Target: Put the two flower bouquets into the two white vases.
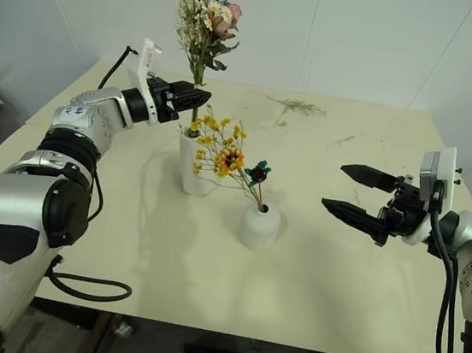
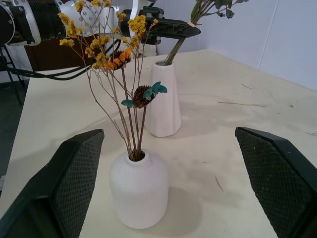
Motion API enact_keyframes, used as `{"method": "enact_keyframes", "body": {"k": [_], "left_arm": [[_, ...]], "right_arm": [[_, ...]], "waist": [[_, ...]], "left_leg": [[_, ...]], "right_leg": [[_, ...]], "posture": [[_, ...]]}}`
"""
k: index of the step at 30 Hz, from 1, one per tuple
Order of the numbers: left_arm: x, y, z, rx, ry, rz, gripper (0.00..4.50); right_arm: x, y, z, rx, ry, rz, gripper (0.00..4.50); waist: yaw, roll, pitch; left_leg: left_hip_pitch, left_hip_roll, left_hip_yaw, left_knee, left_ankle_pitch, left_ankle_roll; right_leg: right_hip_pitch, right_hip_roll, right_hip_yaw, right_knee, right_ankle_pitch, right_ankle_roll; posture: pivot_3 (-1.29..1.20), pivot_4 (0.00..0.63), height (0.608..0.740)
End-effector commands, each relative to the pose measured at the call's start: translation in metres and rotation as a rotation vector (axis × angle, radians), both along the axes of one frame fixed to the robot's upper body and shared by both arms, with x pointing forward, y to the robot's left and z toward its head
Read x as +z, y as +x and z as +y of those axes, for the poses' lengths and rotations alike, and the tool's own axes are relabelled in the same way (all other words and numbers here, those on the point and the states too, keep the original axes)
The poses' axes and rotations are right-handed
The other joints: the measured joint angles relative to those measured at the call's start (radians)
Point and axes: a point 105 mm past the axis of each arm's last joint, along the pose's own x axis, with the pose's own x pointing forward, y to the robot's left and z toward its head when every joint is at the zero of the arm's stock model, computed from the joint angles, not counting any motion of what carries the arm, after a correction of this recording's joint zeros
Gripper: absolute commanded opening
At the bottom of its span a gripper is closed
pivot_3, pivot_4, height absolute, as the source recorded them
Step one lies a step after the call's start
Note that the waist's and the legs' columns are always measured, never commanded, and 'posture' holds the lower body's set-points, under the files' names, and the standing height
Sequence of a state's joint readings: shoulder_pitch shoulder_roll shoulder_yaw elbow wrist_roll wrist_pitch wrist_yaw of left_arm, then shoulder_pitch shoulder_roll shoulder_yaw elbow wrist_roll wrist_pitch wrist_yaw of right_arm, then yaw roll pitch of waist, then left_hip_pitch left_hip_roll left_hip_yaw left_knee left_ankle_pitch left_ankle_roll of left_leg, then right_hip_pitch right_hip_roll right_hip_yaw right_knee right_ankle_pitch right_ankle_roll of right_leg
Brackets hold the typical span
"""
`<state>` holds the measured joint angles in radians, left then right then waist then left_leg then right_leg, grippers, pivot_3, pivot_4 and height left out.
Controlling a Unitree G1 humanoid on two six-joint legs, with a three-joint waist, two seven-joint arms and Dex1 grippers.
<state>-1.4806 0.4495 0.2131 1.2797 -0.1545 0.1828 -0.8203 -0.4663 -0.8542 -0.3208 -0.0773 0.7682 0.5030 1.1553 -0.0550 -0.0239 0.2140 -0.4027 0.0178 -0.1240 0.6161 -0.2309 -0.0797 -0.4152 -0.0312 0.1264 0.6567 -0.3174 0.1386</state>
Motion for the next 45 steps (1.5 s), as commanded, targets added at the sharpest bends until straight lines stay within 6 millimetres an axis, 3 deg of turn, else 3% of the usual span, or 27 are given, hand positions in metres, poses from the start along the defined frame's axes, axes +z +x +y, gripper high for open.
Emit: {"method": "enact_keyframes", "body": {"k": [1,5,15,30,45], "left_arm": [[0.014,-0.002,-0.001,-0.001,0.006,-0.029,1.17],[0.013,-0.005,-0.001,-0.031,0.036,-0.038,0.09],[0.017,-0.012,-0.001,-0.098,0.054,-0.09,0.09],[0.005,-0.022,0.009,-0.188,0.016,-0.099,0.09],[-0.032,-0.021,0.017,-0.176,0.076,-0.013,0.09]], "right_arm": [[0.009,-0.004,0.001,0.003,-0.007,-0.047,4.5],[0.009,-0.004,0.001,0.001,-0.008,-0.046,4.5],[0.008,-0.001,0.002,-0.003,-0.007,-0.044,4.5],[0.006,-0.001,0.001,-0.013,-0.004,-0.048,4.5],[0.006,0.0,0.004,-0.006,-0.002,-0.052,4.5]], "waist": [[0.0,0.0,0.0],[0.0,0.0,0.0],[0.0,0.0,0.0],[-0.001,0.0,0.0],[-0.002,0.0,0.0]], "left_leg": [[0.0,0.0,0.0,0.0,0.0,0.0],[0.0,0.0,0.0,0.0,0.0,0.0],[0.0,0.0,0.0,0.0,0.0,0.0],[0.0,0.0,0.0,0.0,0.0,0.0],[0.0,0.0,0.0,0.0,0.0,0.0]], "right_leg": [[0.0,0.0,0.0,0.0,0.0,0.0],[0.0,0.0,0.0,0.0,0.0,0.0],[0.0,0.0,0.0,0.0,0.0,0.0],[0.0,0.0,0.0,0.0,0.0,0.0],[0.0,0.0,0.0,0.0,0.0,0.0]], "posture": [[0.0,0.15,0.74],[0.0,0.15,0.74],[0.0,0.15,0.74],[0.0,0.15,0.74],[0.0,0.15,0.74]]}}
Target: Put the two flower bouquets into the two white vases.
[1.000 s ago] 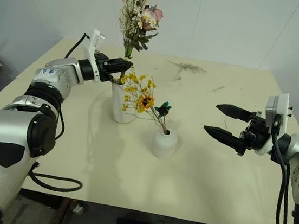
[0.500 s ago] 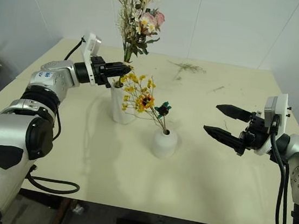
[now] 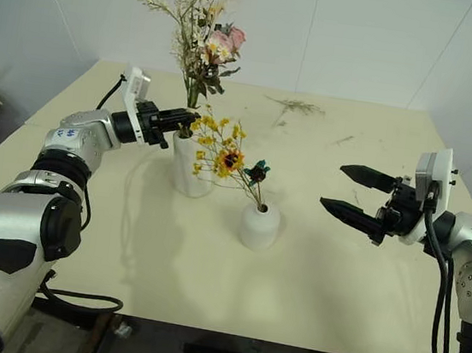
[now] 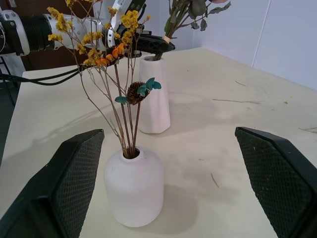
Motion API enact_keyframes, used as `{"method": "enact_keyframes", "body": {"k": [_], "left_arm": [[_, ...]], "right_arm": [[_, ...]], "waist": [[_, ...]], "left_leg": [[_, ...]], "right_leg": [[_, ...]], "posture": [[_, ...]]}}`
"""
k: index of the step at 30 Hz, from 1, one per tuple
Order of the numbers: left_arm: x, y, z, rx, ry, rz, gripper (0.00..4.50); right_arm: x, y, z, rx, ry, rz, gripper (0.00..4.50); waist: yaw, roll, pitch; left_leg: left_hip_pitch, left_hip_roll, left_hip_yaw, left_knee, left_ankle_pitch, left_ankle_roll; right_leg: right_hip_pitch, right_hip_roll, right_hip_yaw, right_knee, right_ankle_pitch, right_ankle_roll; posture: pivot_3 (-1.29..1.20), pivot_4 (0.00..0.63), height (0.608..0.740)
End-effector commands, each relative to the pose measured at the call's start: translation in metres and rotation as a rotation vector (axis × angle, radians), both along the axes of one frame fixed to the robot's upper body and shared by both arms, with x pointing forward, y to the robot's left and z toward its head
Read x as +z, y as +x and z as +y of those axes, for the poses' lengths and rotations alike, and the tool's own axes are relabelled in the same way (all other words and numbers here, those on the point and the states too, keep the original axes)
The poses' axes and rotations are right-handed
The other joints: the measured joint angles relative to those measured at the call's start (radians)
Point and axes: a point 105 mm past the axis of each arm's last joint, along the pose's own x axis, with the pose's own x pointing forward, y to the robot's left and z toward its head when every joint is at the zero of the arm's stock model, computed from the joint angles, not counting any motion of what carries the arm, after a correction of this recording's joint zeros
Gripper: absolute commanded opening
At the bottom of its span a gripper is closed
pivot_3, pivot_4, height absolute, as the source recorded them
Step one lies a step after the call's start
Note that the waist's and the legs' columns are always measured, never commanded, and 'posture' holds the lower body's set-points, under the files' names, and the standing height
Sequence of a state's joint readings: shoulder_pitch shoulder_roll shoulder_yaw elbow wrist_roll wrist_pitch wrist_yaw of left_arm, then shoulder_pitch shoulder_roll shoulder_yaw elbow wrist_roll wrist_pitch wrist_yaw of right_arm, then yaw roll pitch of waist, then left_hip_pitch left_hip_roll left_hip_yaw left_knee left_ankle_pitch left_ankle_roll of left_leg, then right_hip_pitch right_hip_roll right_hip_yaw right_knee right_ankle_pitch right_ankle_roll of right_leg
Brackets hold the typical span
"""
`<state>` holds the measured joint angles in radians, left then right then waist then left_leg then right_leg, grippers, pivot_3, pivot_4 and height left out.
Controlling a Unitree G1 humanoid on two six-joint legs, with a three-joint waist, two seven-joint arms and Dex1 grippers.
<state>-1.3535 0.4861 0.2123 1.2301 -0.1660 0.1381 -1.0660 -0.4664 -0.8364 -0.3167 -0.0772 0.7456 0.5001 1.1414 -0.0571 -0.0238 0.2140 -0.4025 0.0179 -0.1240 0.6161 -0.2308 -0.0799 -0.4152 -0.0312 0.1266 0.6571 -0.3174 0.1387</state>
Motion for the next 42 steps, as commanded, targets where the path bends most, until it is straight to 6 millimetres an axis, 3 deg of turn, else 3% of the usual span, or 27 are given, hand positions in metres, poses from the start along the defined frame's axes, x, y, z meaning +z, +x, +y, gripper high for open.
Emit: {"method": "enact_keyframes", "body": {"k": [1,15,29,42], "left_arm": [[-0.001,-0.002,0.004,0.0,0.056,-0.017,0.09],[-0.012,-0.005,0.002,-0.031,0.125,-0.019,0.09],[0.006,-0.003,0.004,-0.004,0.113,-0.067,4.42],[0.016,-0.008,0.0,-0.043,0.138,-0.104,4.47]], "right_arm": [[0.01,-0.003,0.003,0.013,-0.003,-0.054,4.5],[0.008,-0.001,0.004,0.013,-0.005,-0.055,4.5],[0.009,0.001,0.004,0.01,-0.01,-0.058,4.5],[0.008,0.004,0.003,0.004,-0.014,-0.056,4.5]], "waist": [[0.0,0.0,0.0],[0.0,0.0,0.0],[0.001,0.0,0.0],[0.001,0.0,0.0]], "left_leg": [[0.0,0.0,0.0,0.0,0.0,0.0],[0.002,0.0,0.0,0.0,0.0,0.0],[0.003,0.0,0.0,0.0,0.001,0.0],[0.002,0.0,0.0,0.0,0.001,0.0]], "right_leg": [[0.0,0.0,0.0,0.0,0.0,0.0],[0.001,0.0,0.0,0.001,0.0,0.0],[0.002,0.0,0.0,0.001,0.0,0.0],[0.002,0.0,0.0,0.001,0.0,0.0]], "posture": [[0.0,0.15,0.74],[0.0,0.15,0.74],[0.0,0.15,0.74],[0.0,0.15,0.74]]}}
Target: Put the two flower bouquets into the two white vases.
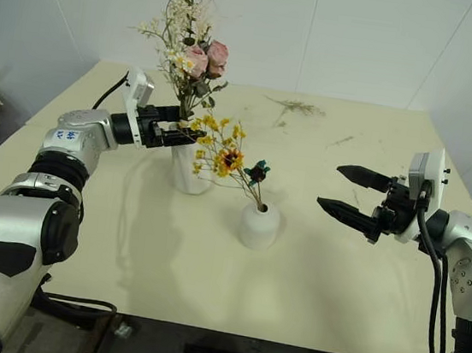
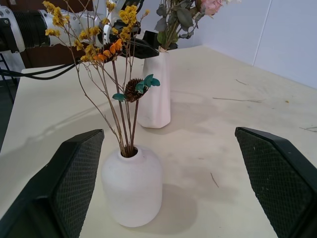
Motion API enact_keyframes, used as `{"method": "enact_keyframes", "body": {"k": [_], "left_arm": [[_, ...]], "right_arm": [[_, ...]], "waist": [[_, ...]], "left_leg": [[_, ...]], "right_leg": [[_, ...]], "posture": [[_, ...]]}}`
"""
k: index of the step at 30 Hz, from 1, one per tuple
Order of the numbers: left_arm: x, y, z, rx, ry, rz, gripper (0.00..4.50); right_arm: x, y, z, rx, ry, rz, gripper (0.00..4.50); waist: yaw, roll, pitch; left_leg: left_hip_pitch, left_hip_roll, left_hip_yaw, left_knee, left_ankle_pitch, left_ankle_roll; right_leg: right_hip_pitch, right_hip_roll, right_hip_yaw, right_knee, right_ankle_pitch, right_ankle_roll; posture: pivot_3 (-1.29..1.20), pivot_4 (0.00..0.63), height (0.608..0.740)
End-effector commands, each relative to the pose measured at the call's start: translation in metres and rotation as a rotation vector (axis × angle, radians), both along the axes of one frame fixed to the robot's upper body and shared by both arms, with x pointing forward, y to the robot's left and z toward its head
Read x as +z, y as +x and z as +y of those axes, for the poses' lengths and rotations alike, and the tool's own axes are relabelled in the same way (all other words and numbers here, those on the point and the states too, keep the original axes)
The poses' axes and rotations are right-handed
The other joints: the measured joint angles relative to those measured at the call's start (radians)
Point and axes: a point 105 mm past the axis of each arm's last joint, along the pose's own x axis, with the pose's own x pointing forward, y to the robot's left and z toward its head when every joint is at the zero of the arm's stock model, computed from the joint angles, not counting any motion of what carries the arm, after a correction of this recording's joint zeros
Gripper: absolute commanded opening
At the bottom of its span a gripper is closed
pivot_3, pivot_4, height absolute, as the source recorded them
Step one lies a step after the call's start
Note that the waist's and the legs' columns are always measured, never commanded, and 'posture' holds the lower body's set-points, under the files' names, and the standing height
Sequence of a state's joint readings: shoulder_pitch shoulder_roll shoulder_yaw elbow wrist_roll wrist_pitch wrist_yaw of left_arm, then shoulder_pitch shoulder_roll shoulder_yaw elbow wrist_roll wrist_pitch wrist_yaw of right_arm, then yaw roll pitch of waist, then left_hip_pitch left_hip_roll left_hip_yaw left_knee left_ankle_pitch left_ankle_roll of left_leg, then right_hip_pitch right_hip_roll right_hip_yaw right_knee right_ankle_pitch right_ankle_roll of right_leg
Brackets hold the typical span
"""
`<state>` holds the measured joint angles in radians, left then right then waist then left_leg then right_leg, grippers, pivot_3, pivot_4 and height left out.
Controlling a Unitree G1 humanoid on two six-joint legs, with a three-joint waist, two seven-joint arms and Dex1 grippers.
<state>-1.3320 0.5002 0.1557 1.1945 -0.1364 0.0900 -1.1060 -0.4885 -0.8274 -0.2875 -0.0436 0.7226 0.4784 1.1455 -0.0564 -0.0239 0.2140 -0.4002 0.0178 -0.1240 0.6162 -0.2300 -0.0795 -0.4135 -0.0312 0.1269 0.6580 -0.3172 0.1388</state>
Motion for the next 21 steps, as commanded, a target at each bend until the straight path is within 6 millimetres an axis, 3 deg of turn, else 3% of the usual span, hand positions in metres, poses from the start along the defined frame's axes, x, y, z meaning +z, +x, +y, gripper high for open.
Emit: {"method": "enact_keyframes", "body": {"k": [1,13,21], "left_arm": [[0.02,-0.005,-0.001,-0.031,0.043,-0.062,4.47],[0.023,-0.01,0.006,-0.039,0.115,-0.056,4.47],[0.037,-0.016,0.017,-0.025,0.113,-0.104,4.47]], "right_arm": [[0.011,-0.002,0.001,0.005,-0.007,-0.06,4.5],[0.009,-0.001,0.002,0.008,-0.003,-0.057,4.5],[0.009,-0.001,0.002,0.01,-0.004,-0.056,4.5]], "waist": [[0.0,0.0,0.0],[0.0,0.0,0.0],[0.0,0.0,0.0]], "left_leg": [[0.0,0.0,0.0,0.0,0.0,0.0],[-0.001,0.0,0.0,0.0,0.0,0.0],[-0.001,0.0,0.0,0.0,0.0,0.0]], "right_leg": [[0.0,0.0,0.0,0.0,0.0,0.0],[0.0,0.0,0.0,-0.001,0.0,0.0],[0.0,0.0,0.0,-0.001,0.0,0.0]], "posture": [[0.0,0.15,0.74],[0.0,0.15,0.74],[0.0,0.15,0.74]]}}
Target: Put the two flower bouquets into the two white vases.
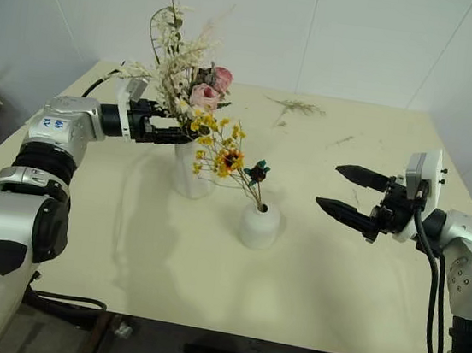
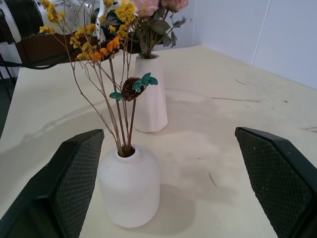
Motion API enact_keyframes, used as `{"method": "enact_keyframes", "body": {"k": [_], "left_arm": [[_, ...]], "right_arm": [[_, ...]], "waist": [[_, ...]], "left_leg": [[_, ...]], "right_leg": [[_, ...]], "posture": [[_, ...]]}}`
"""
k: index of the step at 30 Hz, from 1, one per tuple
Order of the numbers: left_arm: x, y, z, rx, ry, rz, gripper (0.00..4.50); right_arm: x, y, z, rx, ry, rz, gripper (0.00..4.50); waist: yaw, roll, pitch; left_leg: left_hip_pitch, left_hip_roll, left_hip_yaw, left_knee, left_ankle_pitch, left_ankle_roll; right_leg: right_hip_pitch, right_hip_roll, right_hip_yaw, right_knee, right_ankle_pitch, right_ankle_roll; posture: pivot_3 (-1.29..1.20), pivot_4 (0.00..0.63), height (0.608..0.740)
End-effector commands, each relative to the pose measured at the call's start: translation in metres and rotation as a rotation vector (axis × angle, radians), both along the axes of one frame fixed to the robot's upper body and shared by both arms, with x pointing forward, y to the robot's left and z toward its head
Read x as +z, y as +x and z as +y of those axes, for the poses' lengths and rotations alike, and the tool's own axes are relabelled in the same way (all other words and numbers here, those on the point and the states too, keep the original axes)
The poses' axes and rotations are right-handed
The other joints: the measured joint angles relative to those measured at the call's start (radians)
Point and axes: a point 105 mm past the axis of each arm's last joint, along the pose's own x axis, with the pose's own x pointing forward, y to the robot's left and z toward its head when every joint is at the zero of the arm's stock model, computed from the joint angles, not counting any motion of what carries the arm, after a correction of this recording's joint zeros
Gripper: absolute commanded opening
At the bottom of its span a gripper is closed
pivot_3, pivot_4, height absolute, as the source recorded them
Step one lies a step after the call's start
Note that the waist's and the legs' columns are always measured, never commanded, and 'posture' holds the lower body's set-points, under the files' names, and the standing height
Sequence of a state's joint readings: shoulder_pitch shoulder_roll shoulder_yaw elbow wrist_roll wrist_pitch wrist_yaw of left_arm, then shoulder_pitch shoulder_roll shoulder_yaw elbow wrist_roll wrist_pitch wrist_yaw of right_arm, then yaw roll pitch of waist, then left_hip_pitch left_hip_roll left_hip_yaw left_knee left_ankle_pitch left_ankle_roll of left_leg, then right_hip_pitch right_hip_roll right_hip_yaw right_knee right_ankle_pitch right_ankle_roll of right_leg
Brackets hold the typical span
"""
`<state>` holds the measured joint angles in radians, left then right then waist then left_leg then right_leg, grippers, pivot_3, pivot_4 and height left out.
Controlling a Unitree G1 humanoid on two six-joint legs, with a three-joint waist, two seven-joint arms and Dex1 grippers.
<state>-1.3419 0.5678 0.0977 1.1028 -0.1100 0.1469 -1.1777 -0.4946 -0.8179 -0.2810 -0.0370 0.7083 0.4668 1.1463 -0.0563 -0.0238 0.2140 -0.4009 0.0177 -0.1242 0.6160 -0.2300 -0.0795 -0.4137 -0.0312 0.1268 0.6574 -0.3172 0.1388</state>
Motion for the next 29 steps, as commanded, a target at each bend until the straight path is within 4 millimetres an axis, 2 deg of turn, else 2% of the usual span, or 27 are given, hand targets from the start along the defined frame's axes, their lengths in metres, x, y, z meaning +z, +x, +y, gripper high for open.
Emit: {"method": "enact_keyframes", "body": {"k": [1,5,9,12,18,24,29], "left_arm": [[0.024,-0.007,0.006,-0.007,-0.003,-0.083,4.47],[0.028,-0.023,0.025,-0.046,0.012,-0.091,4.47],[0.017,-0.043,0.057,-0.035,0.061,-0.075,4.47],[0.015,-0.055,0.071,-0.021,0.067,-0.076,4.47],[0.023,-0.093,0.095,-0.127,-0.071,-0.227,4.47],[0.012,-0.108,0.118,-0.12,-0.126,-0.293,4.47],[0.0,-0.112,0.123,-0.105,-0.12,-0.278,4.47]], "right_arm": [[0.01,-0.003,0.001,0.012,-0.002,-0.049,4.5],[0.009,-0.004,-0.002,0.005,-0.01,-0.047,4.5],[0.009,-0.009,-0.007,-0.009,-0.022,-0.035,4.5],[0.008,-0.01,-0.012,-0.02,-0.037,-0.024,4.5],[0.016,-0.01,-0.024,-0.072,-0.056,-0.03,4.5],[0.017,-0.015,-0.028,-0.07,-0.08,-0.012,4.5],[0.016,-0.015,-0.028,-0.07,-0.083,-0.005,4.5]], "waist": [[0.0,0.0,0.0],[-0.006,0.0,0.0],[-0.016,0.0,0.0],[-0.014,0.0,0.0],[-0.001,0.0,0.0],[0.0,0.0,0.0],[-0.001,0.0,0.0]], "left_leg": [[0.0,0.0,0.0,0.0,0.0,0.0],[0.0,0.0,0.0,0.0,0.0,0.0],[0.001,0.001,0.0,-0.002,0.0,0.0],[0.001,0.001,0.0,-0.002,0.0,0.0],[0.001,0.001,0.0,-0.001,0.0,0.0],[0.001,0.001,0.0,-0.001,0.0,0.0],[0.001,0.001,0.001,-0.001,0.0,0.0]], "right_leg": [[0.0,0.0,0.0,0.0,0.0,0.0],[0.0,0.0,0.0,0.0,0.0,0.0],[0.0,0.0,0.0,0.0,0.0,-0.001],[0.0,0.0,0.0,0.0,0.0,-0.001],[0.0,0.0,0.0,0.0,0.0,-0.001],[0.0,0.0,0.0,0.0,0.0,-0.001],[0.0,0.0,0.0,0.0,0.0,-0.001]], "posture": [[0.0,0.15,0.74],[0.0,0.15,0.74],[0.0,0.15,0.74],[0.0,0.15,0.74],[0.0,0.15,0.74],[0.0,0.15,0.74],[0.0,0.15,0.74]]}}
